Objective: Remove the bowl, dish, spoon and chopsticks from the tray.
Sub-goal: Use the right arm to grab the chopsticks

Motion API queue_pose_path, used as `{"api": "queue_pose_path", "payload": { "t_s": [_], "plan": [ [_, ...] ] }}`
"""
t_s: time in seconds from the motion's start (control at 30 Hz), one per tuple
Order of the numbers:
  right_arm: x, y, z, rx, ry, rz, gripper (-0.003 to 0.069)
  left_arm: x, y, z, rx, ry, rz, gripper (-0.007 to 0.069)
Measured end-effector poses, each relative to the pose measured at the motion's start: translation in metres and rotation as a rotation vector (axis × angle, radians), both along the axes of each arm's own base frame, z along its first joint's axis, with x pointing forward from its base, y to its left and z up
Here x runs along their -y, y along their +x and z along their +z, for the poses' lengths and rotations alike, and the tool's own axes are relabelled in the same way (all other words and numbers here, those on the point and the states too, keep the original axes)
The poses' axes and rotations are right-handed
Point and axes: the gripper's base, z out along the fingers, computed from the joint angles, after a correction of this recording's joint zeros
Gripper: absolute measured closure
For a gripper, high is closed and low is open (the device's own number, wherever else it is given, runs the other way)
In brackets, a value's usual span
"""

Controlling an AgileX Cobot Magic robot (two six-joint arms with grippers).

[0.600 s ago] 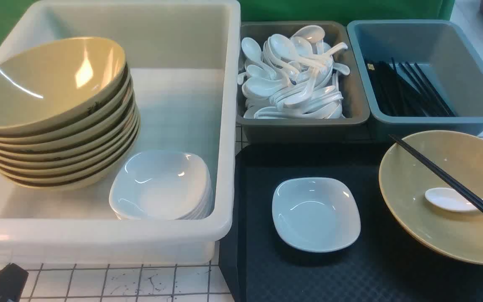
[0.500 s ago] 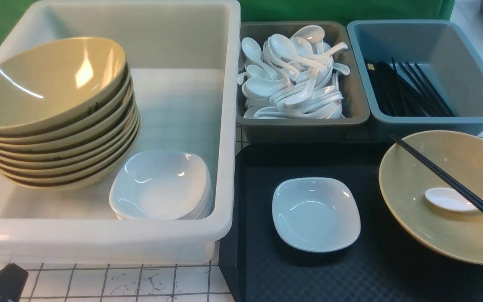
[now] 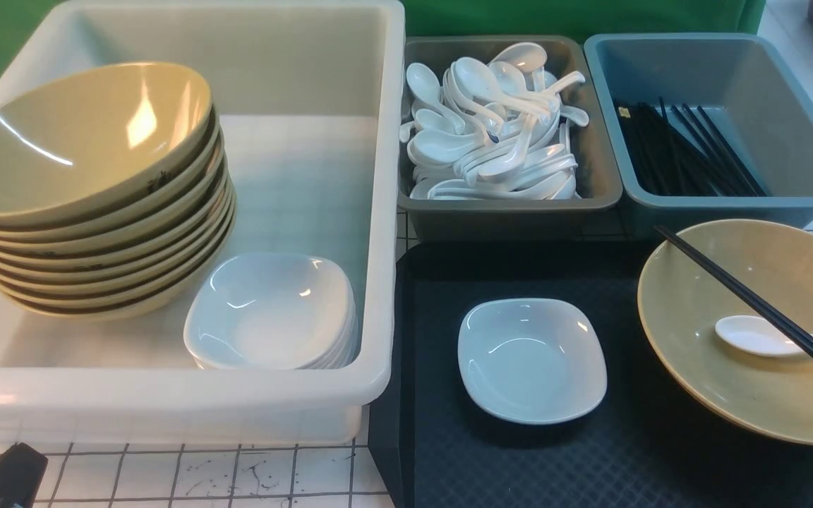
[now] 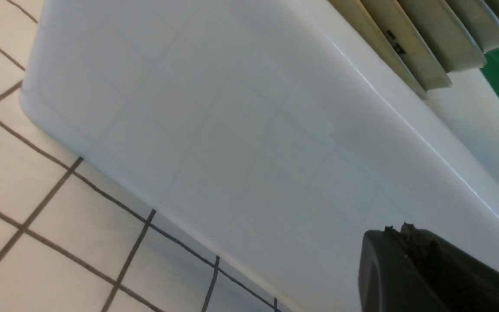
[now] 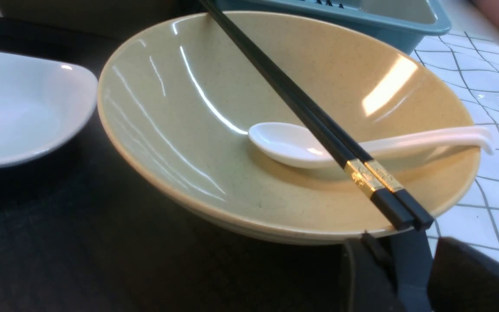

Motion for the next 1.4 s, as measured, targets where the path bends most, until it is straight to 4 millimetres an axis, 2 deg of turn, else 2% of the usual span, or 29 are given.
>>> {"api": "queue_pose_path", "payload": {
  "t_s": [0.6,0.83,0.97,1.17,1.4],
  "plan": [
    [0.000,0.000,0.000,0.000,0.000,0.000,0.0423,0.000,0.000,0.001,0.012,-0.016,0.002,0.0626],
    [0.000,0.000,0.000,0.000,0.000,0.000,0.0423,0.000,0.003,0.017,0.186,-0.393,0.061,0.0626],
    [0.000,0.000,0.000,0.000,0.000,0.000,0.0423,-0.006,0.003,0.027,0.305,-0.531,0.115,0.0626],
    [0.000,0.000,0.000,0.000,0.000,0.000,0.0423,-0.012,0.002,0.034,0.398,-0.536,0.158,0.0626],
    [0.000,0.000,0.000,0.000,0.000,0.000,0.0423,-0.012,0.002,0.035,0.411,-0.530,0.164,0.0626]
  ]
}}
